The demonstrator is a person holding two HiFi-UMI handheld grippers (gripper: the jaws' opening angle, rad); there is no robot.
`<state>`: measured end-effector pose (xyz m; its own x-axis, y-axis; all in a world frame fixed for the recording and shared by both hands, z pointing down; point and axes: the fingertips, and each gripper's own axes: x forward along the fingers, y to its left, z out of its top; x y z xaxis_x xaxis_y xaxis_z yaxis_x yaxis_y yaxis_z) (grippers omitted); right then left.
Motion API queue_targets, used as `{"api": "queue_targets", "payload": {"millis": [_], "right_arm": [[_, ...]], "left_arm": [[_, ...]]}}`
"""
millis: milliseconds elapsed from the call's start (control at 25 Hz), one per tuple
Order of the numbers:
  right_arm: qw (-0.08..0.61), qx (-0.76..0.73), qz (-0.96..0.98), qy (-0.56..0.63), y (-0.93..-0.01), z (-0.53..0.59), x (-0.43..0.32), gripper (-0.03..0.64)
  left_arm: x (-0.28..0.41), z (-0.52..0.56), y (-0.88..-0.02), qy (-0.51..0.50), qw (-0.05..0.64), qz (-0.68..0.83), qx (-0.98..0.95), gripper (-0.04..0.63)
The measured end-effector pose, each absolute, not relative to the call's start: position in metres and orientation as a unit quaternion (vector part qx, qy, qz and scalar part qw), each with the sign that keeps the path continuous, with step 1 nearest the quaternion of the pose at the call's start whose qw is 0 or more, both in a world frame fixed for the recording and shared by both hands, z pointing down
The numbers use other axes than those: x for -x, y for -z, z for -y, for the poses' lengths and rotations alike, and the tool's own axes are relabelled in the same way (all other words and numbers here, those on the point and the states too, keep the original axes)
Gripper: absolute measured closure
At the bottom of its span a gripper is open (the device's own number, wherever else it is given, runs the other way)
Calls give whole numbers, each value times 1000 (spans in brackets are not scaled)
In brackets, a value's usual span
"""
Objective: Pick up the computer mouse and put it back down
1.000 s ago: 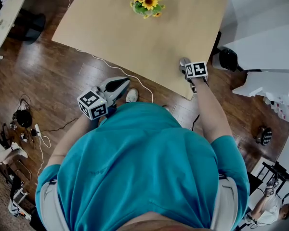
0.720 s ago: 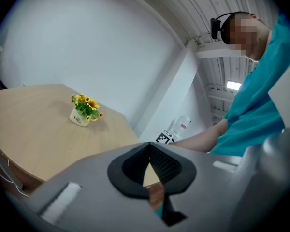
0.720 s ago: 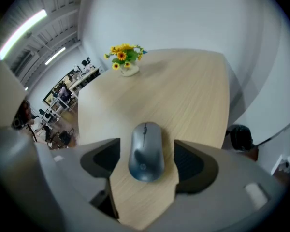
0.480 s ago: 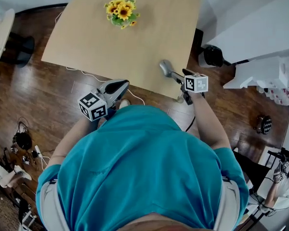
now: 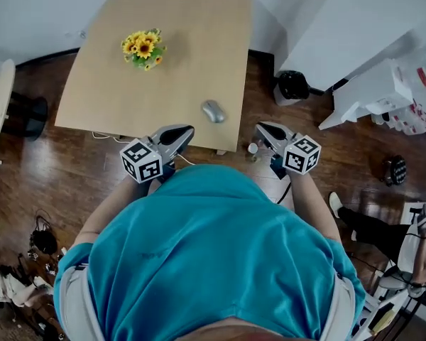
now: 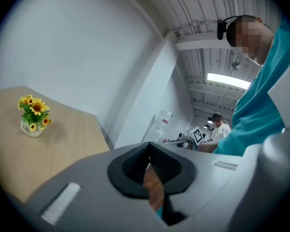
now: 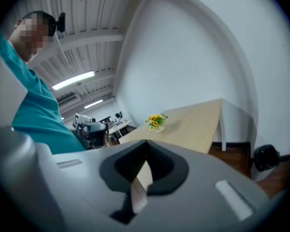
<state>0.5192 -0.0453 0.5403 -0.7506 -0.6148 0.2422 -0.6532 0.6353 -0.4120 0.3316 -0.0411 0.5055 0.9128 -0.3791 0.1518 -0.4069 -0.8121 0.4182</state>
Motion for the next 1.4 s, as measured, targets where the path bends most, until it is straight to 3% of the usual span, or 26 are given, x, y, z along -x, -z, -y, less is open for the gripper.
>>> {"api": "queue_targets", "payload": {"millis": [160,360,920,1400], "right_arm": [[24,-325,909,-261,-542,24,-531,617],[36,-304,911,-274,-558,15,-494,617],[15,-332,904,-267,-518,41,-200,617],[-1,-271,914,-303,-537,71,-152,617]], "left_arm": [[-340,32,-507,-37,237,225,-944,591],[-297,34,-510,-28,238,244,-940,591],[13,76,-519,-47,234,220,-946,591],[50,73,-499,-38,233,274,-932,591]]}}
